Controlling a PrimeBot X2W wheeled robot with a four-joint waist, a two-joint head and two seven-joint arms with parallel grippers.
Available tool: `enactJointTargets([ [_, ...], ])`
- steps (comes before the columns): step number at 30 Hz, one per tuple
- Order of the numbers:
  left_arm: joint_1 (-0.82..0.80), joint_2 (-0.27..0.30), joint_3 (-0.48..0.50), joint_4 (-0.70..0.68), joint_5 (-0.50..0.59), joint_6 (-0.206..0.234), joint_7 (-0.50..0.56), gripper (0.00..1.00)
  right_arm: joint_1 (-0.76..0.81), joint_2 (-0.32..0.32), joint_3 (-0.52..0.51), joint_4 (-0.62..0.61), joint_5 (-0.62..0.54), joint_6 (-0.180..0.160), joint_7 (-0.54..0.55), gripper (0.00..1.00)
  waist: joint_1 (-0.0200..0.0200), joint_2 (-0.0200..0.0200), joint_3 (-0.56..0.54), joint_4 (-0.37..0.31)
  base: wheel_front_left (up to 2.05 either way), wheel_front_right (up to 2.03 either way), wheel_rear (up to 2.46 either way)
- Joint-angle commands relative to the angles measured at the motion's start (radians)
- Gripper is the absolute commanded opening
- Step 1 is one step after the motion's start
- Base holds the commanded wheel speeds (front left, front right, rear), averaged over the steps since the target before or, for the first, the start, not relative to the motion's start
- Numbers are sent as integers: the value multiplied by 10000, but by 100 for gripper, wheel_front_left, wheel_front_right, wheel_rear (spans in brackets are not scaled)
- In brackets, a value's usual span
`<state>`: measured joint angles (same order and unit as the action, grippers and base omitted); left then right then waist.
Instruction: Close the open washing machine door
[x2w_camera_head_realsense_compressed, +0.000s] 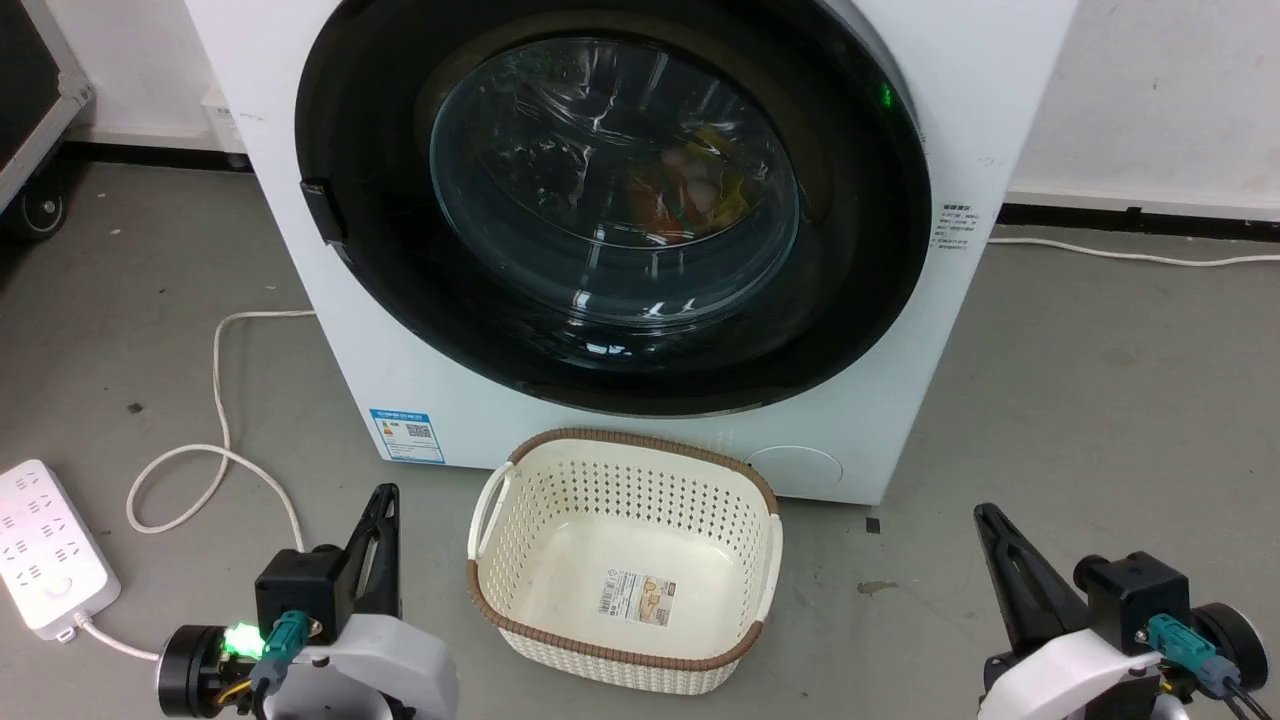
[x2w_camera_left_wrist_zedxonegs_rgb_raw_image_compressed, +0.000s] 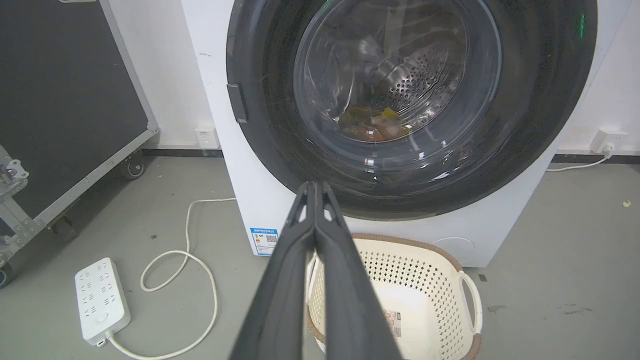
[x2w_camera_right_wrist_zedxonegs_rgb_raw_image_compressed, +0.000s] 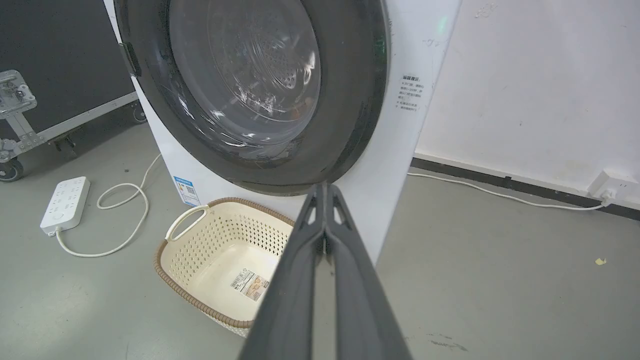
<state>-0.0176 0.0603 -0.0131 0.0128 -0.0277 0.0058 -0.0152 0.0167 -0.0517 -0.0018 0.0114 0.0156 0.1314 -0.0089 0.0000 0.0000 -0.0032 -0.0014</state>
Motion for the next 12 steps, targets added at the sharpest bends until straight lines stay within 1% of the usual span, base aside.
enactJointTargets([
  [1,166,-40,55,-67,105,-34,63,0,-130,14,9,-85,-65,-7,36,0,0,0,3,1,0,0,0],
  [12,176,-101,131,-128,277,-58,152,0,-167,15,18,-114,-156,-7,89,0,0,0,32,14,0,0,0],
])
